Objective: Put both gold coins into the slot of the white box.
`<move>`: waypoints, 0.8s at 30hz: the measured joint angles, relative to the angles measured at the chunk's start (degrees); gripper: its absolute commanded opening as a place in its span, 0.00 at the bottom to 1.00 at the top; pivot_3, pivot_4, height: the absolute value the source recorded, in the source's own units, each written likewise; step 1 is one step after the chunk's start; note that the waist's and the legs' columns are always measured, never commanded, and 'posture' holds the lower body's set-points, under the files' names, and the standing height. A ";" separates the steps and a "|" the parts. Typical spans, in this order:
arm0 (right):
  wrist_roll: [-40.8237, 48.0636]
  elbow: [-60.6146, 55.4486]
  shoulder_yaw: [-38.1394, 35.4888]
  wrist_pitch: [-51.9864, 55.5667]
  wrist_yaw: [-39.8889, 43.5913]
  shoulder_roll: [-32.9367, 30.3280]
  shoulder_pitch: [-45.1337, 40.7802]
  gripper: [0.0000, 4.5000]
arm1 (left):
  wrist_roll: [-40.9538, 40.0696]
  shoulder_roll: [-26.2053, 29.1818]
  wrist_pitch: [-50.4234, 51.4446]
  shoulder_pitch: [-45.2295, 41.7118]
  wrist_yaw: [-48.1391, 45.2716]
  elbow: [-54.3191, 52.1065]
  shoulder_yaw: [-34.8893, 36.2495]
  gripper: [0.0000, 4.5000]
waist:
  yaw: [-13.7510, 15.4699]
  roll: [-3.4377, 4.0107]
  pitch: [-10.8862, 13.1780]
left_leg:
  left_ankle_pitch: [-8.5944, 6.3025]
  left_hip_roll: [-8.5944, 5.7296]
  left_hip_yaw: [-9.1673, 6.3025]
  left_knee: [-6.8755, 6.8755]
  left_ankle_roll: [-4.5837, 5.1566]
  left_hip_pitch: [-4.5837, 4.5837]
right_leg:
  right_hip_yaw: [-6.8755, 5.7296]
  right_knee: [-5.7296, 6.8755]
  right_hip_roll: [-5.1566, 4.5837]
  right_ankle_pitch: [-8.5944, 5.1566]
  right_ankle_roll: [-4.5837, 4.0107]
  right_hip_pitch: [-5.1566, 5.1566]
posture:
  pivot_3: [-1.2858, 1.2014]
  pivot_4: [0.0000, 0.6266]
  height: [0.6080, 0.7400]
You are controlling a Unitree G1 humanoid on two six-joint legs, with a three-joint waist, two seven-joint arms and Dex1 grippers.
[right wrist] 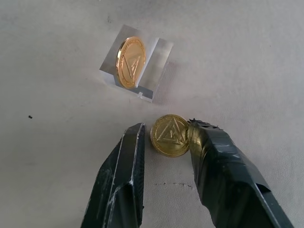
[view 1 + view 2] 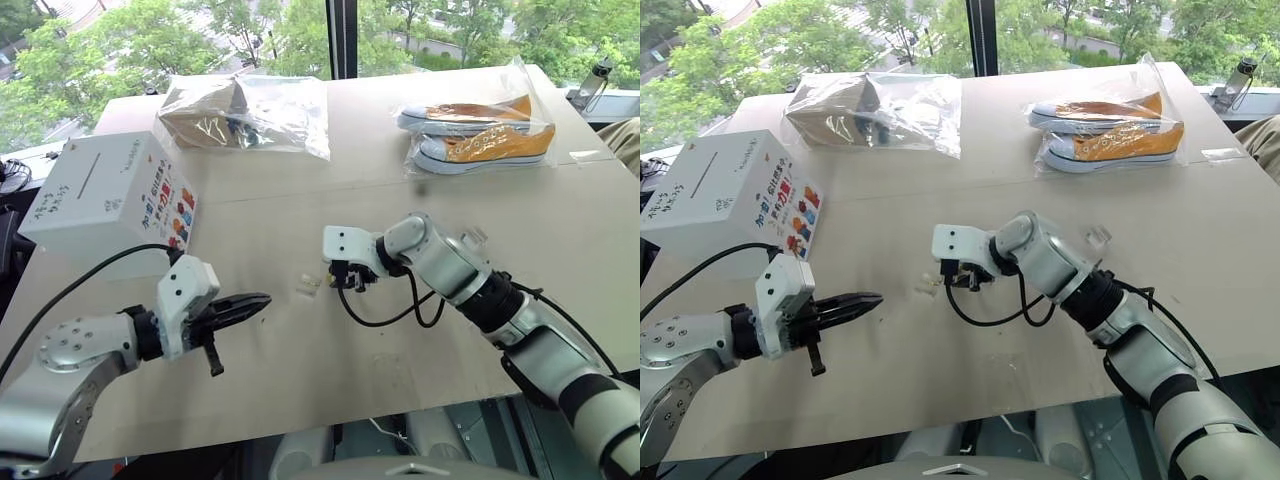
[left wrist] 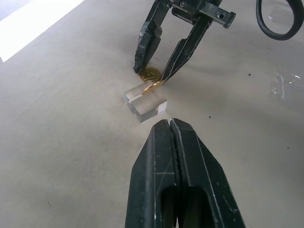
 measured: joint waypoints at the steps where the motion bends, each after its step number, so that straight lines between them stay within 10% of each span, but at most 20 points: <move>1: 0.00 0.11 0.00 -0.14 0.05 0.00 -0.03 0.35 | 0.00 -0.05 0.00 0.00 0.04 0.00 -0.02 0.00 | 0.00 0.00 0.00 | 0.00 0.00 0.00 0.01 0.00 0.00 | 0.00 0.01 0.00 0.00 0.00 0.00 | 0.52 0.24 1.00; 19: -0.89 2.68 1.16 -2.03 0.33 0.20 -1.60 0.35 | -0.06 -0.65 0.05 0.02 1.16 -0.12 -0.05 0.00 | 0.03 -0.01 -0.03 | 0.00 -0.01 0.00 0.14 0.00 0.09 | -0.02 0.16 0.00 0.04 -0.05 0.08 | 0.52 0.24 1.00; 24: -1.40 2.91 1.58 -2.39 0.82 0.23 -1.77 0.01 | -0.07 -0.73 0.06 0.02 1.23 -0.13 -0.05 0.00 | 0.05 -0.01 -0.04 | 0.01 -0.01 -0.01 0.19 -0.01 0.13 | -0.04 0.18 0.01 0.12 -0.14 0.13 | 0.52 0.24 1.00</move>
